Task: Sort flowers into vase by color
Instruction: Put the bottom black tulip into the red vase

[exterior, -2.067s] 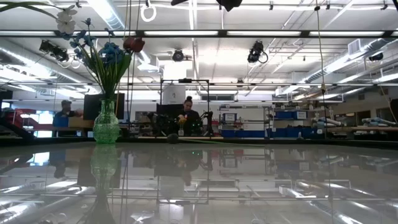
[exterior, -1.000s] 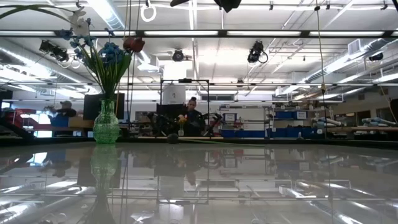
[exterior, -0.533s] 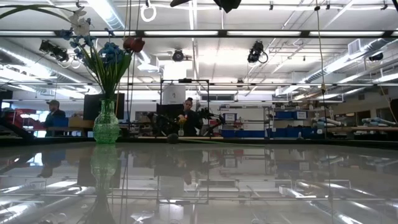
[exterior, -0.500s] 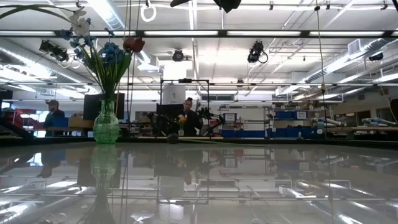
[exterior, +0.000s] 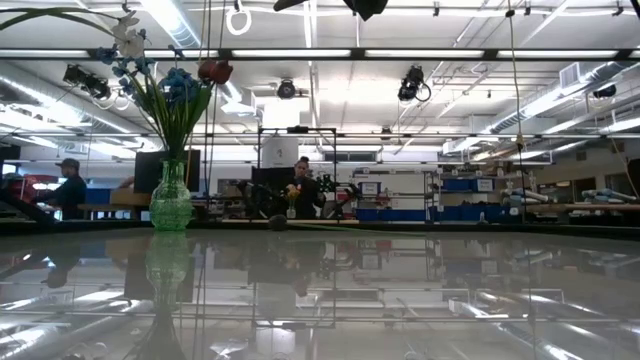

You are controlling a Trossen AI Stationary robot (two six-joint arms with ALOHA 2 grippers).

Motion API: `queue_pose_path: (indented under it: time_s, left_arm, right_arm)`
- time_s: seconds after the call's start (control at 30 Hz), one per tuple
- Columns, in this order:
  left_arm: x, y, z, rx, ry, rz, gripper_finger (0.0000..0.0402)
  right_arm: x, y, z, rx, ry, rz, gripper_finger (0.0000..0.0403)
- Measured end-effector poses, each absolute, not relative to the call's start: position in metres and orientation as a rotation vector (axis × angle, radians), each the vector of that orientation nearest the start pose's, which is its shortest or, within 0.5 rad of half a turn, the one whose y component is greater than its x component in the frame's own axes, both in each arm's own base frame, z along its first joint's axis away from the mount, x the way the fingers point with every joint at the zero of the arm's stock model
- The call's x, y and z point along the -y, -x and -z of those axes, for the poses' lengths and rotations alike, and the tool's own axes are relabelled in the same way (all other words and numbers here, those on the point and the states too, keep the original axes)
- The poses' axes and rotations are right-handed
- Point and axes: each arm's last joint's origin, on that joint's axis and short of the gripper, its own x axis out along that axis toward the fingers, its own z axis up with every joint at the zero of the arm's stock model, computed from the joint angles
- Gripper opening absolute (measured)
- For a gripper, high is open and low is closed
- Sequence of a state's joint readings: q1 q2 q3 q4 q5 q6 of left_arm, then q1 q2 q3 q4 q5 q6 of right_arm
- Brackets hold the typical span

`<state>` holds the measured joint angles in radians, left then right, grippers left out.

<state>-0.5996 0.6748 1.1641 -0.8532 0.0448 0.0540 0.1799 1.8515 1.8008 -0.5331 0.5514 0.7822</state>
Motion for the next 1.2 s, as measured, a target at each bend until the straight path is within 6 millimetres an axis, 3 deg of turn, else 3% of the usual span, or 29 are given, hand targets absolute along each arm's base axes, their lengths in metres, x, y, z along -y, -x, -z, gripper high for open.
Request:
queue_pose_path:
  time_s: [0.4,0.73,1.2]
  left_arm:
    - [0.063,-0.089,-0.383,-0.392,-0.140,0.654,0.0005]
    - [0.057,-0.083,-0.403,-0.294,-0.137,0.622,0.0005]
    - [0.058,-0.081,-0.398,-0.333,-0.144,0.636,0.0005]
  right_arm:
    - [-0.062,-0.414,-0.354,-0.375,-0.543,0.545,0.0109]
    - [-0.063,-0.414,-0.353,-0.379,-0.544,0.538,0.0109]
    - [-0.068,-0.413,-0.353,-0.389,-0.547,0.513,0.0109]
